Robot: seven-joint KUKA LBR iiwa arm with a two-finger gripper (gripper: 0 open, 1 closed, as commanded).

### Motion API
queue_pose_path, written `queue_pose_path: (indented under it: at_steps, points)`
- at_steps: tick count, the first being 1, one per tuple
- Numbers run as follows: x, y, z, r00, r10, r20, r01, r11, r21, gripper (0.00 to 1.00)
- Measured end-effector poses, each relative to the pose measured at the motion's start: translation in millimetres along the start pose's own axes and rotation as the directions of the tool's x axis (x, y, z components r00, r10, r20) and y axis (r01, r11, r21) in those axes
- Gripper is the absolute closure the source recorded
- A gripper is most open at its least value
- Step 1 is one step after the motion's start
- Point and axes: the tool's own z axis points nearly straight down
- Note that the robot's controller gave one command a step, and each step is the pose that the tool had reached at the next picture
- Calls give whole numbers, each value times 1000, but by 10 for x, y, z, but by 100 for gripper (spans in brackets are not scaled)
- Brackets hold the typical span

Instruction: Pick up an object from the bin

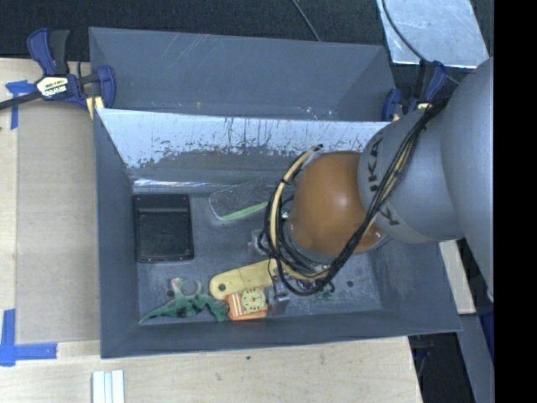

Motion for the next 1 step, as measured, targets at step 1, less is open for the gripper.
queue_pose_path:
  at_steps: [1]
  points:
    - [-163, -134, -191, 1000, -29, 4, 29, 1000, 1, 0]
